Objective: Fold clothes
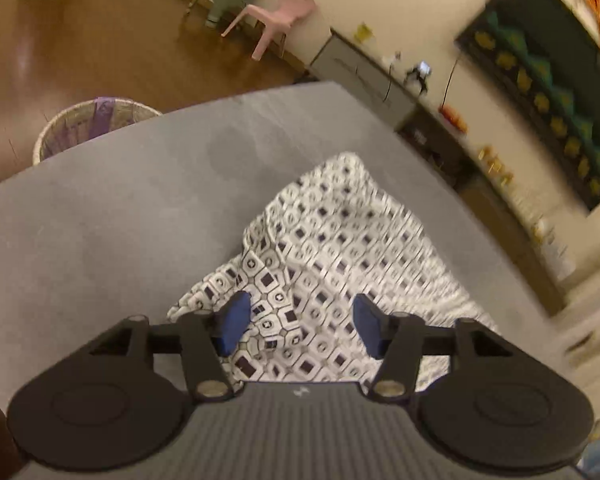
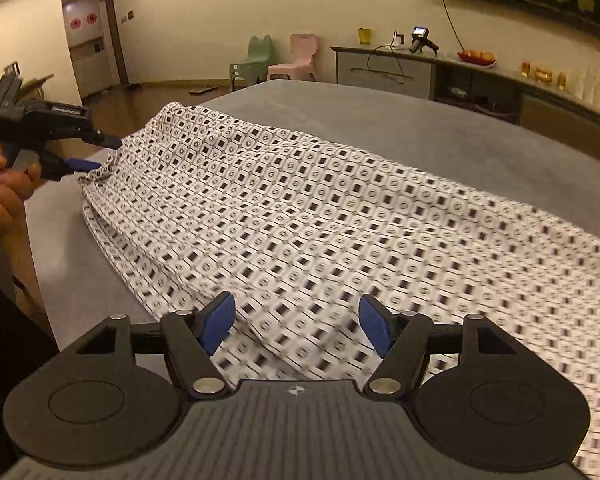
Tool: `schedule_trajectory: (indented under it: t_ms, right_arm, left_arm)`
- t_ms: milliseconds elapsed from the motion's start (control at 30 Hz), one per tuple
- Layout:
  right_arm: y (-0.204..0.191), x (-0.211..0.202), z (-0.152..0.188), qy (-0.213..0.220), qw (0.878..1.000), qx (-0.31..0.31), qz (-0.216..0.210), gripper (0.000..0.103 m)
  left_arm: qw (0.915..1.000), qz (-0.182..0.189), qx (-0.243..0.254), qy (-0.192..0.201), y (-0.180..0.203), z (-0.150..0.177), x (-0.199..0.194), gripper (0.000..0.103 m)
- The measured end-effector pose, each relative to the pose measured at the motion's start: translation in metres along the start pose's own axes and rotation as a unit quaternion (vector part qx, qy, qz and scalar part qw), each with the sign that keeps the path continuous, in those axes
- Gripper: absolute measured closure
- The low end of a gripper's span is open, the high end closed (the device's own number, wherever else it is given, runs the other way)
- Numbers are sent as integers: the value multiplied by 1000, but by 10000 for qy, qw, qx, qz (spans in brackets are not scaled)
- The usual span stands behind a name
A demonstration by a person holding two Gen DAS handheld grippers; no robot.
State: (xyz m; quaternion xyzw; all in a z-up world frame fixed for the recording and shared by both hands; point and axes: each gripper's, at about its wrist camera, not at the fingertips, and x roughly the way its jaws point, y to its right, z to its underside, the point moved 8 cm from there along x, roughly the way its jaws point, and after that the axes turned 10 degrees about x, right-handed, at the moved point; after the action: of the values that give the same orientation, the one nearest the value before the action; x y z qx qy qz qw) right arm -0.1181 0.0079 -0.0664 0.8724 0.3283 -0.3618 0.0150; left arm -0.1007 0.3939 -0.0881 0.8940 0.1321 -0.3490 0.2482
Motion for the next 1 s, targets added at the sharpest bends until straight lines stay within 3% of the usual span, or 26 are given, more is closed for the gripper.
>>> schedule_trajectory:
  t_ms: [33,133,200,300,400,433,500,533,567,600,633,700,767,867,900,933,1000]
  right_arm:
    - [4,-6,3,-16,10000,-64,58,31]
    - [15,-16,12,-94,9995,-191,231,31]
    - [23,-18,19,-161,9985,-330,397,31]
    - [29,-21,28,-205,9965,-572,579,31]
    - [20,-20,30,-194,9946,-866,538,33]
    - [16,-20,30,-170,9937,-982,518,34]
    - [10,-16,27,-72,9922,-1123,534,44]
    - [11,-14,24,-25,9912,-1134,682,59]
    - [11,-11,22,17,9900,-1145,821,80]
    - [10,-10,20,23,9891,-1168,899,88]
    - [9,-12,19,63,9885,-1194,925,98]
    - [5,-22,16,234,9870,-1275,949,103]
    - [-2,-38,12,453,9859,-1363,859,103]
    - [-11,-53,15,474,9857,-1466,681,103]
    - [-12,-51,20,401,9847,-1554,685,103]
    - [-13,-49,24,336,9834,-1642,692,102]
    - [-19,-41,23,319,9802,-1812,738,99]
  left_arm:
    - [9999,-153,66,17,-2,1,-1,81]
    - [9988,-374,-235,221,-19,-2,-13,89]
    - [9982,-198,-490,283,-24,-5,-17,90]
    - [9979,360,-511,192,-12,-4,-15,77]
    - [9992,370,-106,107,7,0,-11,53]
    - [9995,308,-10,89,11,1,-9,52]
    - [9999,89,78,9,12,3,-4,54]
    - [10000,-12,71,-17,10,3,-2,59]
    - [9999,-134,26,-7,5,3,-1,67]
    - [9998,-159,-127,75,-2,1,-5,86]
    - [9993,-154,-309,175,-10,-1,-10,95]
    - [9969,-144,-672,376,-25,-5,-19,94]
    - [9935,81,-1036,463,-35,-5,-25,90]
    - [9928,329,-1095,357,-29,-2,-22,83]
    - [9942,322,-973,329,-22,-1,-21,71]
    - [9960,245,-795,328,-15,0,-22,53]
    - [9987,31,-381,340,0,3,-22,36]
